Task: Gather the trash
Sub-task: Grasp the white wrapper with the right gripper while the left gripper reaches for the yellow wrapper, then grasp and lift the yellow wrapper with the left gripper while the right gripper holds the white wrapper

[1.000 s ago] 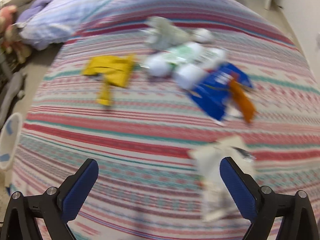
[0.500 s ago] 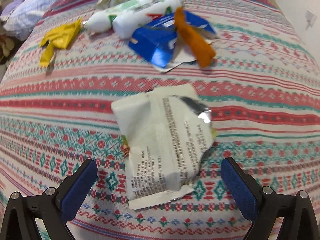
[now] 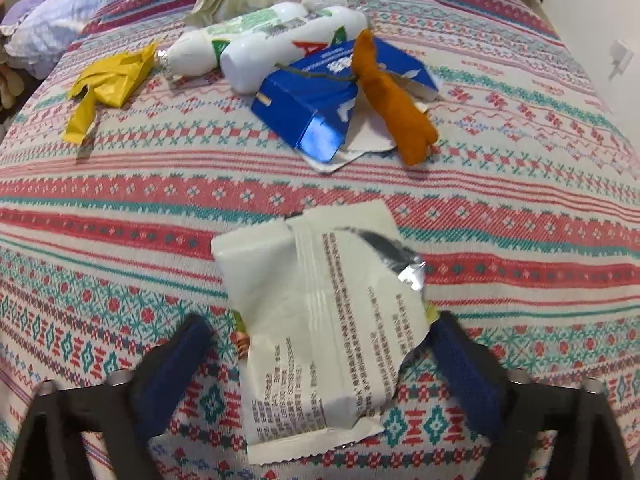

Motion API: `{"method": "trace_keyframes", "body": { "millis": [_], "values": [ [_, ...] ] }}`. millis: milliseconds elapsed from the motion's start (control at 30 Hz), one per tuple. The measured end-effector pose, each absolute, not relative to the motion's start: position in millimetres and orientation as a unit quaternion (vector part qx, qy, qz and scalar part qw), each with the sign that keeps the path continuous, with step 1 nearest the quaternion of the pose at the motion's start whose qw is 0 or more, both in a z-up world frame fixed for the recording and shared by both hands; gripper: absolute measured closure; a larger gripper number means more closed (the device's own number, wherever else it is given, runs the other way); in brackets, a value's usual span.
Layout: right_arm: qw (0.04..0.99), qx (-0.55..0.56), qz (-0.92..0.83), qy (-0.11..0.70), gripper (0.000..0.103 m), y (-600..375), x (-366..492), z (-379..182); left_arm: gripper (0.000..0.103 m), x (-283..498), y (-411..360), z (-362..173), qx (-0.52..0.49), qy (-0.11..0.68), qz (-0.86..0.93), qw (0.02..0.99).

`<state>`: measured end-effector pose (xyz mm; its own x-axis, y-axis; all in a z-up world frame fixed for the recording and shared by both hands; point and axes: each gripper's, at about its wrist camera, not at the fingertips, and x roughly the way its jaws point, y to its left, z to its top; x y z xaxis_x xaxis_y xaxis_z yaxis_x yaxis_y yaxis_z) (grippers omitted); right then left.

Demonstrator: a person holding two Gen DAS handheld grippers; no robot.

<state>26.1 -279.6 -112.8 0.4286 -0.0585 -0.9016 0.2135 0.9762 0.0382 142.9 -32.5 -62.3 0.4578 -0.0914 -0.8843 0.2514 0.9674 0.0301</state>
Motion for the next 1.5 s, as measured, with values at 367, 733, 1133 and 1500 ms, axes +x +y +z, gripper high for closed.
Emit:
{"method": "trace_keyframes", "body": {
  "millis": [367, 733, 1133, 1500],
  "values": [
    [0.847, 0.108, -0.08, 0.514, 0.038, -306.9, 37.4, -88.2, 0.001, 210.3, -100.7, -62.6, 0.047, 0.527, -0.097, 0.843],
    [0.852, 0.153, -0.08, 0.494, 0.038, -329.3, 49.0, -76.8, 0.003, 283.7, -130.7, -80.1, -0.108, 0.558, 0.031, 0.822],
    [0.854, 0.162, -0.083, 0.487, 0.038, -345.1, 49.2, -74.6, 0.024, 284.5, -145.1, -104.3, -0.045, 0.566, 0.051, 0.822],
    [0.856, 0.171, -0.088, 0.48, 0.038, -342.9, 45.3, -64.8, 0.068, 208.2, -139.8, -89.8, 0.033, 0.566, -0.043, 0.823]
  ]
}}
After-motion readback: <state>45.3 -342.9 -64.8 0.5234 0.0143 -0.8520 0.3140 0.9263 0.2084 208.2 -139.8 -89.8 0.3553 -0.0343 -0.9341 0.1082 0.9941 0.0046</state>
